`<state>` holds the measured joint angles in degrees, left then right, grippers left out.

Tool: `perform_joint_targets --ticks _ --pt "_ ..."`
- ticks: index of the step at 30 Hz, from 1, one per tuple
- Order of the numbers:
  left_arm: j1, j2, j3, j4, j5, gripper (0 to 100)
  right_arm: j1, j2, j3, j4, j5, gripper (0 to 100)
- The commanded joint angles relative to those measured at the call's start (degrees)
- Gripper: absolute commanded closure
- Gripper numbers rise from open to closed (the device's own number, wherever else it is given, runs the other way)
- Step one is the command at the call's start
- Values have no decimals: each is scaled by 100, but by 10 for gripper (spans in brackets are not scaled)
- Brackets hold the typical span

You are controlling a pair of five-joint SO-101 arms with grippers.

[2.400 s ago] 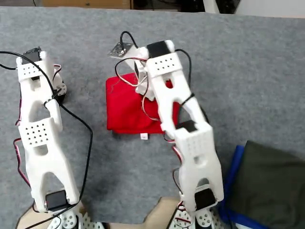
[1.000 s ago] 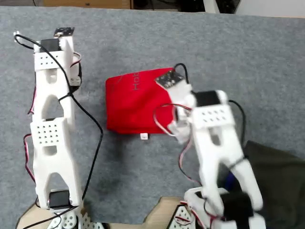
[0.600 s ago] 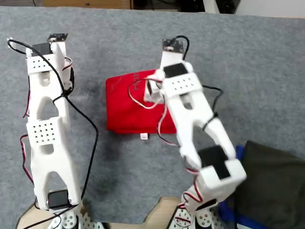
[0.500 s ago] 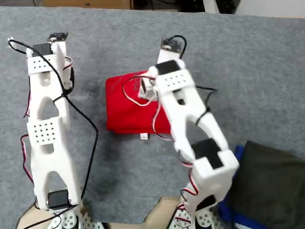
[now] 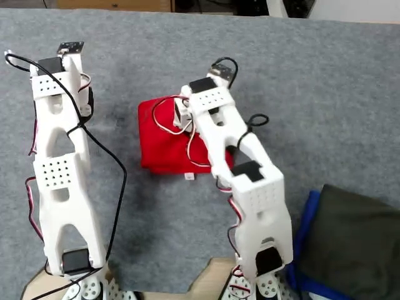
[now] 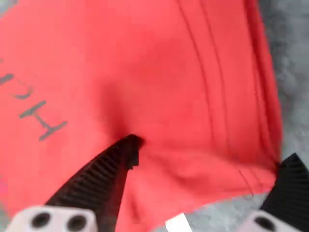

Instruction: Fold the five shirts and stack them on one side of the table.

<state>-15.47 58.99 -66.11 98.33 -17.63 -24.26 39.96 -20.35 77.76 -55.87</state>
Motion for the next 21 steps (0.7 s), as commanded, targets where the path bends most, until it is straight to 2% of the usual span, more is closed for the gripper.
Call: perform_joint_targets --ticks 1,4,9,13,17,21 --pt "-44 -31 -237 -114 -62 981 -31 453 -611 -70 -26 573" --pt "-53 -31 -237 -176 -62 981 -31 611 -1156 387 -18 661" --pt "-53 -31 -237 -176 -62 981 75 637 -2018 1345 246 935" --pt "-53 -31 -237 -176 -62 981 347 637 -2290 1837 510 937" --pt "-53 -31 -229 -176 -62 981 743 637 -2308 2048 747 997" --pt "-53 -31 -220 -176 -62 981 1059 576 -2325 2391 809 995"
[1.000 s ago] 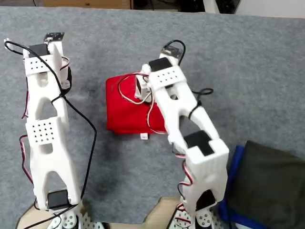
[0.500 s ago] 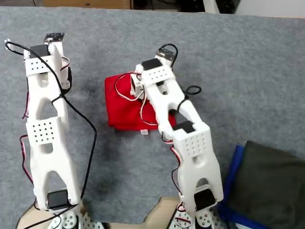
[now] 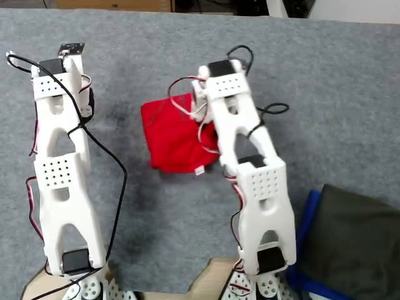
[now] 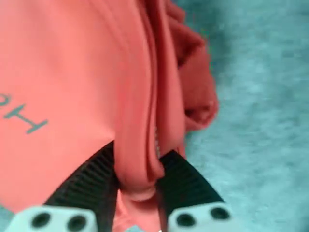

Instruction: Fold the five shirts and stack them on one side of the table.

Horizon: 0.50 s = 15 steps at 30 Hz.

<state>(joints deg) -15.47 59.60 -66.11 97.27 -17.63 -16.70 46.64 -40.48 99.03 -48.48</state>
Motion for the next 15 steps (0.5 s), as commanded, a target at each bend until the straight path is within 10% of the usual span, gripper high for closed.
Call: perform_joint_targets --ticks 1,15 --pt "-53 -92 -220 -70 -62 981 374 -163 -303 308 114 995" --pt "-185 -4 -237 -79 -62 981 1947 -3600 2466 334 1758 995"
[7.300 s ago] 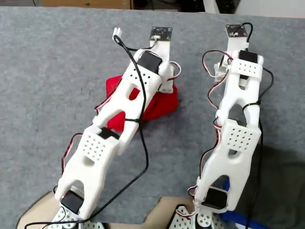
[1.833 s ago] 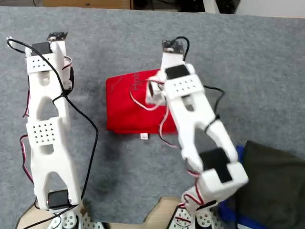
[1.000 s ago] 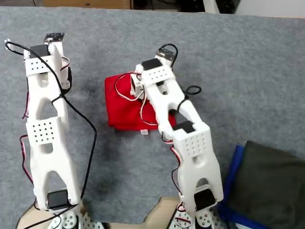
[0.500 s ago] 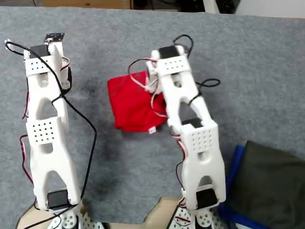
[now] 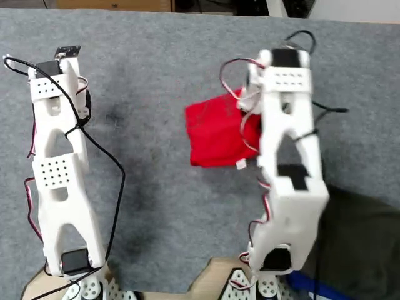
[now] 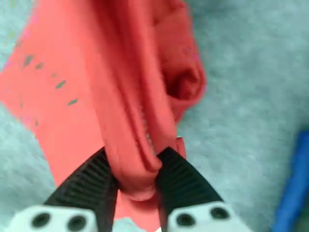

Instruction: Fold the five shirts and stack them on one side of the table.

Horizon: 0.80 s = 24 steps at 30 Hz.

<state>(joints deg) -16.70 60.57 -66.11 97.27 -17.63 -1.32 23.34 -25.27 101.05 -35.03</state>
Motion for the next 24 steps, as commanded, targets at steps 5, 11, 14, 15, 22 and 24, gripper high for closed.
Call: perform_joint_targets --ticks 5,11,14,15,22,24 --pt "-70 -110 -237 -79 -62 981 1543 -2993 2580 132 1116 995" --pt "-53 -110 -237 -70 -53 981 3776 -4110 3407 123 2479 995" --pt "-70 -145 -237 -62 -53 981 4989 -4145 3363 114 3270 995" --pt "-70 -136 -237 -62 -53 981 5349 -4136 3301 114 3490 995" --pt "-26 -92 -185 -35 -35 981 7169 -4119 2967 -62 4712 994" --pt "-44 -92 -176 -26 -35 981 7512 -4066 2967 -220 4949 994"
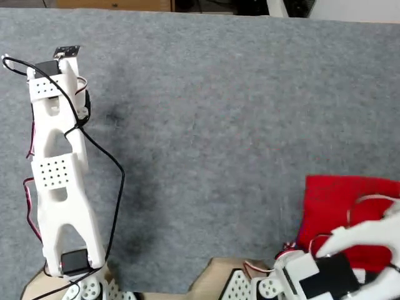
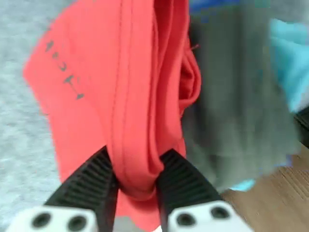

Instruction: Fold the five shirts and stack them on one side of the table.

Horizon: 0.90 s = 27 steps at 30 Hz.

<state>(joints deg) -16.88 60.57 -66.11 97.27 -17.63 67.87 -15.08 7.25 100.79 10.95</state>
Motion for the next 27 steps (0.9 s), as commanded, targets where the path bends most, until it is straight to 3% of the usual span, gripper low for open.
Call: perform_joint_targets --ticks 1,7,14,17,23,27 --pt "-35 -92 -176 -26 -26 981 734 -163 -303 -264 457 994" --pt "-18 -92 -176 -18 -35 981 1279 400 -338 -246 1327 972" --pt "-123 -110 -193 308 -53 981 1508 453 -927 141 1767 668" --pt "-202 -154 -211 343 -44 981 1569 453 -1200 149 1811 613" --pt "-404 -752 -202 352 -18 982 1666 110 -1692 158 1785 647" --pt "-264 -2009 545 369 0 982 1024 -690 -1534 158 1776 875"
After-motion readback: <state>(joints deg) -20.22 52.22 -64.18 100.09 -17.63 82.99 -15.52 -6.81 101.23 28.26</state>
